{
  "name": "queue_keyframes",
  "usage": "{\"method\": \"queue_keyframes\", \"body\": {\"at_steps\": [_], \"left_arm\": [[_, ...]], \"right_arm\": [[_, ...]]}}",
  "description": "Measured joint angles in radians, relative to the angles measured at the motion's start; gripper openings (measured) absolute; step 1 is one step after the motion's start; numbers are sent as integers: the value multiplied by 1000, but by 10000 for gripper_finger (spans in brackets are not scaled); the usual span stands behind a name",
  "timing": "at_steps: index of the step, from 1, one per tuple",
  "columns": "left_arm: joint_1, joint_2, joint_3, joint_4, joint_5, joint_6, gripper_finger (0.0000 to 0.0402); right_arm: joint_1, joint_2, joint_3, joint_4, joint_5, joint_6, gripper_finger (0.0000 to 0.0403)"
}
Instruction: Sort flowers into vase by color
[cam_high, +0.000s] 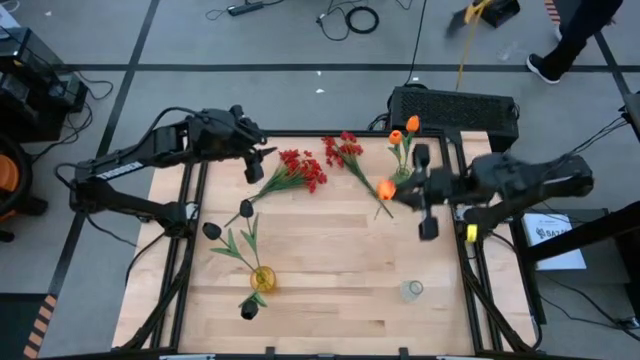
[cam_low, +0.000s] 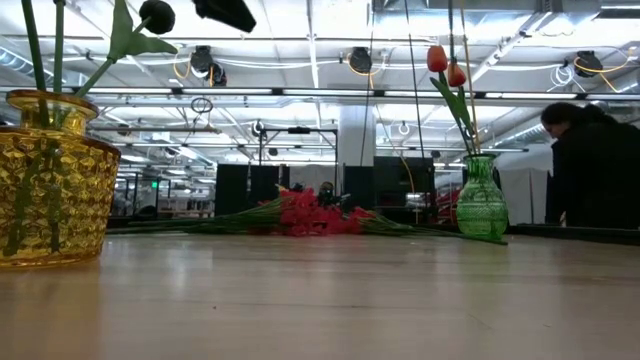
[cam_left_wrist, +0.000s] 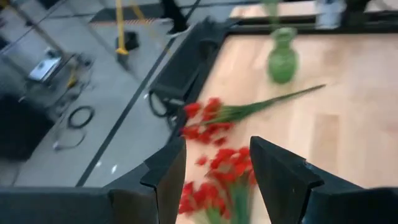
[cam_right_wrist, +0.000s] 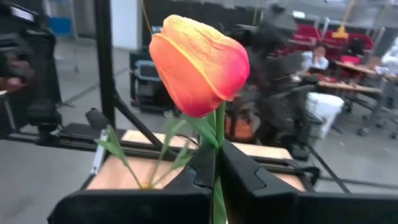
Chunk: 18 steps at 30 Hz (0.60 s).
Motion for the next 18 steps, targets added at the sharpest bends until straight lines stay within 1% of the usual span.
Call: {"method": "queue_keyframes", "body": {"at_steps": [3, 4, 6, 9, 13, 16, 18], "left_arm": [[72, -13, 0, 19, -4, 13, 184], [103, -21, 0, 33, 6, 24, 184], [172, -27, 1, 43, 59, 33, 184], [294, -8, -9, 46, 184, 32, 184], [435, 32, -60, 79, 390, 23, 184], [518, 61, -85, 90, 531, -5, 184], [562, 79, -112, 94, 599, -22, 184]], "right_arm": [[32, -13, -147, 175, -2, -1, 4], [41, -13, -184, 222, -2, -1, 4], [55, -13, -236, 296, -4, -1, 4], [78, -16, -270, 350, -3, 10, 4], [112, -11, -271, 347, -2, 24, 4], [143, -11, -271, 347, -1, 24, 4], [162, -11, -271, 346, 1, 24, 4]]}}
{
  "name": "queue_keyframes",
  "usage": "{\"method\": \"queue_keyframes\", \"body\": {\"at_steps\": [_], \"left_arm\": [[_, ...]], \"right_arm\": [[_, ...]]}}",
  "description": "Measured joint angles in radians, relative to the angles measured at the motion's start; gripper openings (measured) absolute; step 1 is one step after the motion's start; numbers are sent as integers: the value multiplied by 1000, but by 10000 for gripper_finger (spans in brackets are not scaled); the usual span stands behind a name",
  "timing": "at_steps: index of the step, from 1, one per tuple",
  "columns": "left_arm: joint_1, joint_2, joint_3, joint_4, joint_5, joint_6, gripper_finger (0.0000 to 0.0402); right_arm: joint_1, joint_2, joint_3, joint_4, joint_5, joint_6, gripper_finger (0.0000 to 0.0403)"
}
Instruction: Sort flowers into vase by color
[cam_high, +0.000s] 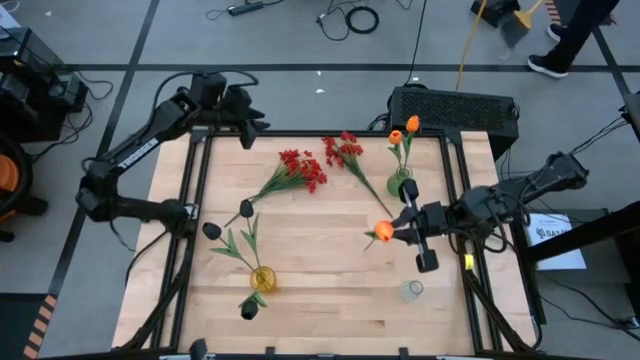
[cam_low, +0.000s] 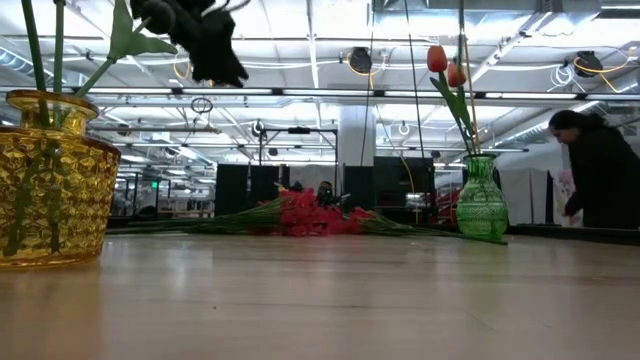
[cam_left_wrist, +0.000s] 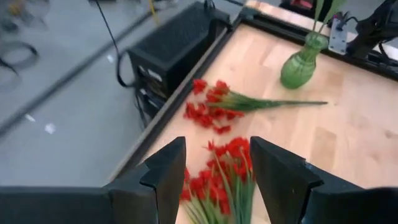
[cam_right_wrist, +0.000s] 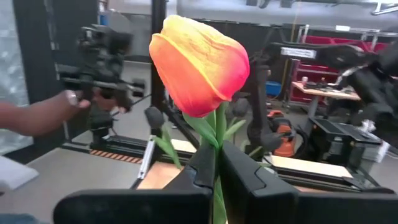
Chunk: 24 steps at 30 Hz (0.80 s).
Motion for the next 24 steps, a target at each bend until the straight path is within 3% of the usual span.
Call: {"method": "queue_keyframes", "body": {"at_steps": [6, 15, 24], "left_arm": [[66, 17, -133, 69, 108, -45, 184], [65, 17, -364, 195, 96, -75, 184], [7, 17, -467, 253, 83, -104, 184]], "right_arm": [[27, 0, 0, -2, 4, 0, 4], [30, 16, -1, -10, 3, -10, 4], [30, 17, -1, -10, 3, -26, 4]]}}
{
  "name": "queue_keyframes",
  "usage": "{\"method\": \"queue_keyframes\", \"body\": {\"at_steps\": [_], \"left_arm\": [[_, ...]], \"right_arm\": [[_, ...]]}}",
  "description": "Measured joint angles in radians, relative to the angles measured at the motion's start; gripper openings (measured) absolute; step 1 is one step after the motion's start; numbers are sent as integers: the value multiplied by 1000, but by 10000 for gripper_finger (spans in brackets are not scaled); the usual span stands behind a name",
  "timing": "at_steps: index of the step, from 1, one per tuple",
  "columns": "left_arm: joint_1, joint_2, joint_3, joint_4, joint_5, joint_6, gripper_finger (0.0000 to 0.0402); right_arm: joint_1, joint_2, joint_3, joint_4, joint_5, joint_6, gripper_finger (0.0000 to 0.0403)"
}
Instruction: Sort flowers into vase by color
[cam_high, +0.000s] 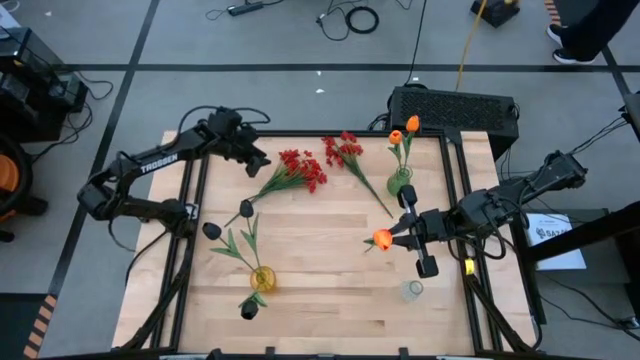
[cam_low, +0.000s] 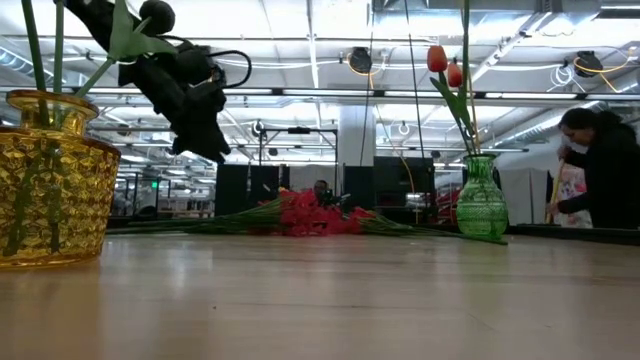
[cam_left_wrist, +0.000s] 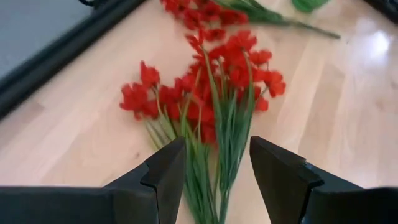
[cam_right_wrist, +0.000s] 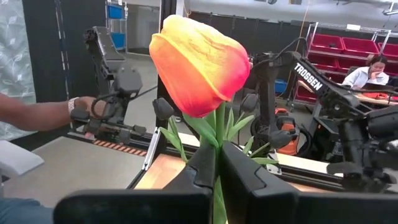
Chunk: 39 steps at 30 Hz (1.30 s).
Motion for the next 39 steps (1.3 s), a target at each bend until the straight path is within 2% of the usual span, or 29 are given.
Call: {"method": "queue_keyframes", "body": {"at_steps": [7, 12, 29, 34, 39], "left_arm": [[-101, 0, -68, 30, -68, 27, 184], [-167, 0, -121, 91, -186, 28, 184], [-269, 0, -303, 345, -232, 112, 184], [-295, 0, -310, 347, -298, 162, 184], [-317, 18, -310, 361, -315, 191, 184]], "right_arm": [[0, 0, 0, 0, 0, 0, 4], [0, 0, 0, -8, 0, -5, 4], [0, 0, 0, -10, 0, -8, 4], [0, 0, 0, -20, 0, -8, 4], [0, 0, 0, -29, 0, -12, 4]]}}
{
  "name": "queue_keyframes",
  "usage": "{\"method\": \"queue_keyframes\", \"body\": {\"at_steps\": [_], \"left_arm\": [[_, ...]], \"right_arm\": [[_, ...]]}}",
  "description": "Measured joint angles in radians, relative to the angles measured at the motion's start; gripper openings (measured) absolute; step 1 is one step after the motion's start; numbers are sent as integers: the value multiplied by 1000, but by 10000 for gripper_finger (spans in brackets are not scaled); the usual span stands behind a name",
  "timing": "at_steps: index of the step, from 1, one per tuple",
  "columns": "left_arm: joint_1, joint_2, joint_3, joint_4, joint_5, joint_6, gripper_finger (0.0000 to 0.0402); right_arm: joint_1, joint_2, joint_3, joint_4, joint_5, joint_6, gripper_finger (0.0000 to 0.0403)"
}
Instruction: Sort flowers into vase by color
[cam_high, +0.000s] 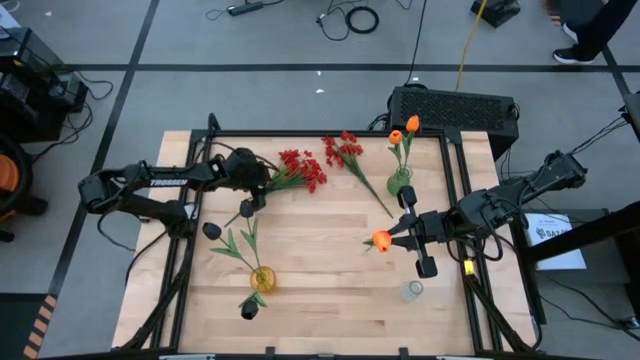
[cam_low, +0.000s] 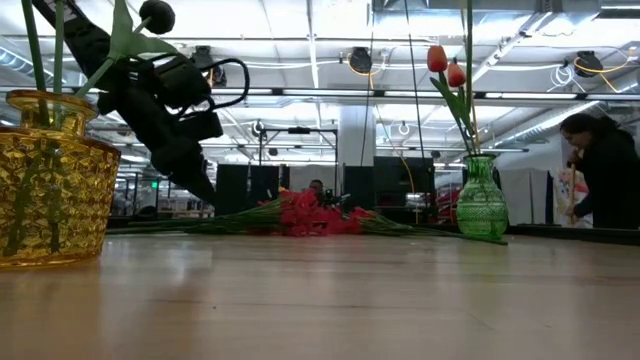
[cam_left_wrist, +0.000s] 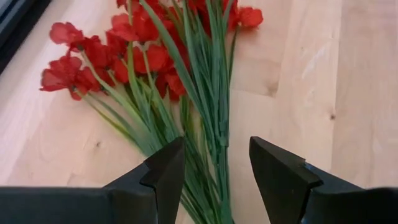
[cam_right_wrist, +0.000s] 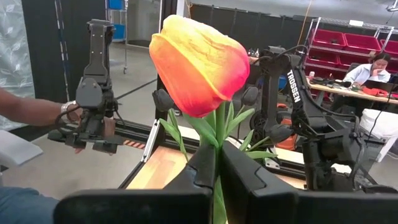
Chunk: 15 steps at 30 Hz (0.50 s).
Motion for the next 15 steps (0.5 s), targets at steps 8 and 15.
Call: {"method": "queue_keyframes", "body": {"at_steps": [8, 15], "left_arm": [[-44, 92, -1, 73, -64, 14, 184], [-59, 157, 0, 138, -75, 22, 184]], "right_arm": [[0, 0, 0, -4, 0, -7, 4], [0, 0, 0, -11, 0, -7, 4]]}}
